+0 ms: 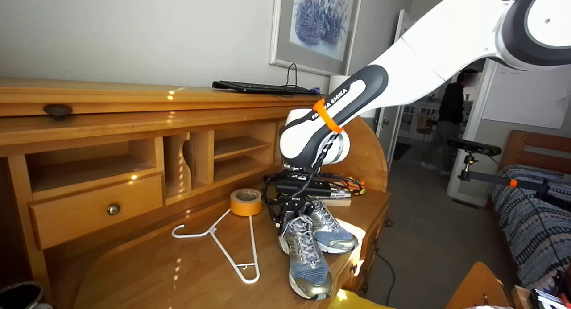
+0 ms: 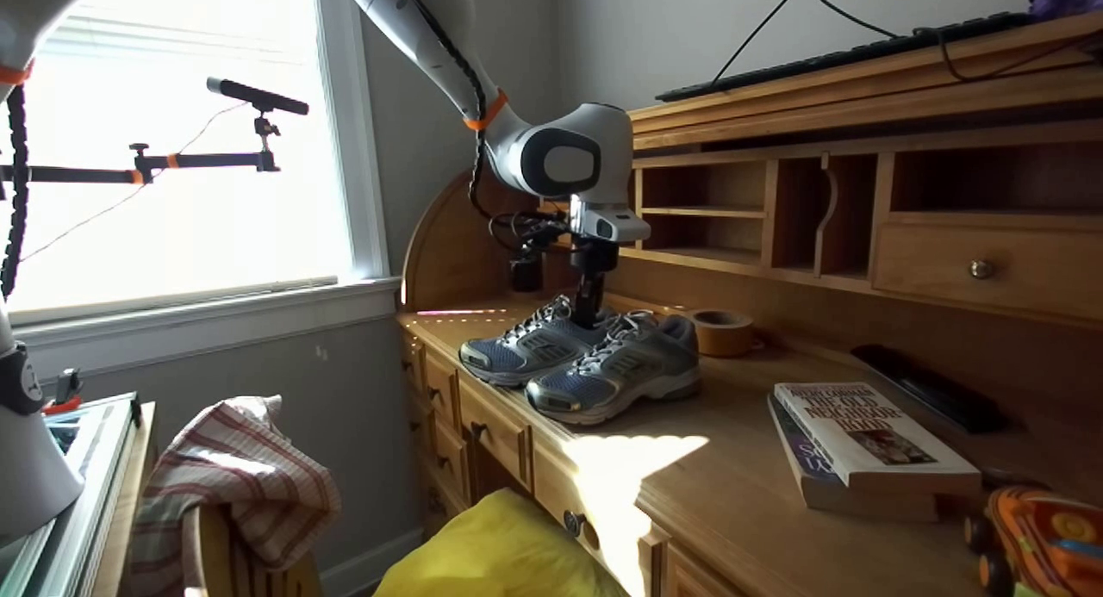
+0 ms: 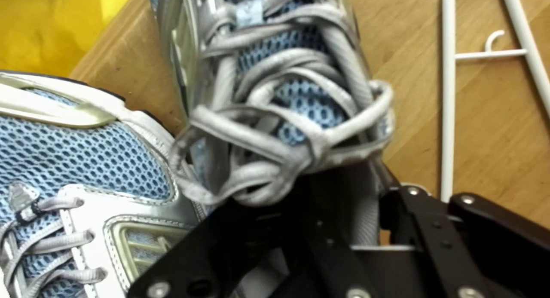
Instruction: Move the pair of shoes sightly to the left then move the shoe on the left to the right side
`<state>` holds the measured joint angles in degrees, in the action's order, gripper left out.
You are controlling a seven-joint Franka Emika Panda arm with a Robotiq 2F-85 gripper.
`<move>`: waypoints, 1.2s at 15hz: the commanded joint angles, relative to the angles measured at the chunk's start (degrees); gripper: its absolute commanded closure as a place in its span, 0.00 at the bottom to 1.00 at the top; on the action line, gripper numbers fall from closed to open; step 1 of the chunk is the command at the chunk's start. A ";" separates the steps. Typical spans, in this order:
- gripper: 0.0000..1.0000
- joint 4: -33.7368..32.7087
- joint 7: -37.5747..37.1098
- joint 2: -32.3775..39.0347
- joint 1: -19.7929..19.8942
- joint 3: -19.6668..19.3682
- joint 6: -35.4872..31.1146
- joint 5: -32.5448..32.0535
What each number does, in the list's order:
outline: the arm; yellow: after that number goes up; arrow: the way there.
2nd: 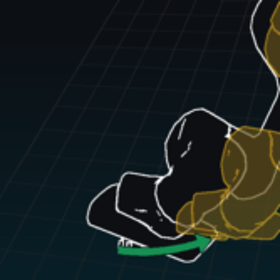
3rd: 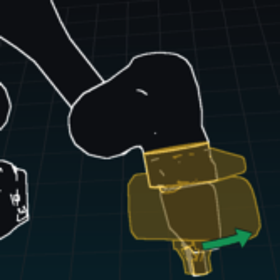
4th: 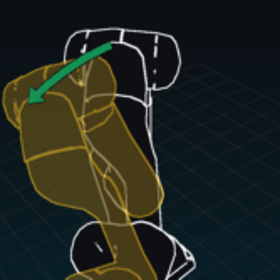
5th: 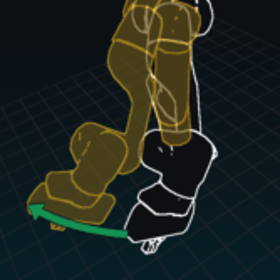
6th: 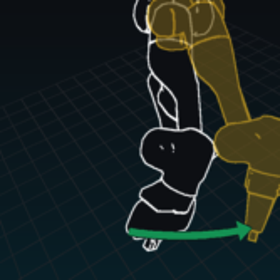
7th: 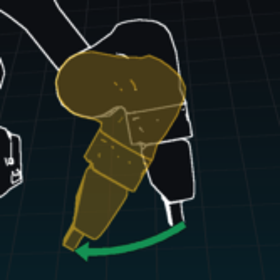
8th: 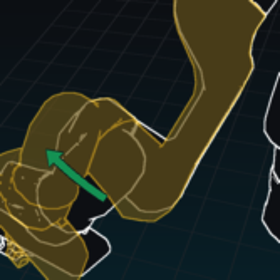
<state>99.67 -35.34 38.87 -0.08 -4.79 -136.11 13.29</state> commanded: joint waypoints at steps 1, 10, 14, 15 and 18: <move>0.92 -1.78 1.48 0.16 0.24 -0.01 3.35 0.14; 0.97 -2.84 3.79 -2.91 1.51 0.74 6.80 1.95; 0.97 -1.58 5.74 -6.94 1.91 1.20 9.42 3.00; 0.97 -1.12 6.41 -8.28 1.90 1.15 10.40 2.84; 0.97 -0.11 9.55 -12.21 2.13 1.22 14.11 2.39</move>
<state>96.73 -29.46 31.86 1.07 -4.28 -125.85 15.03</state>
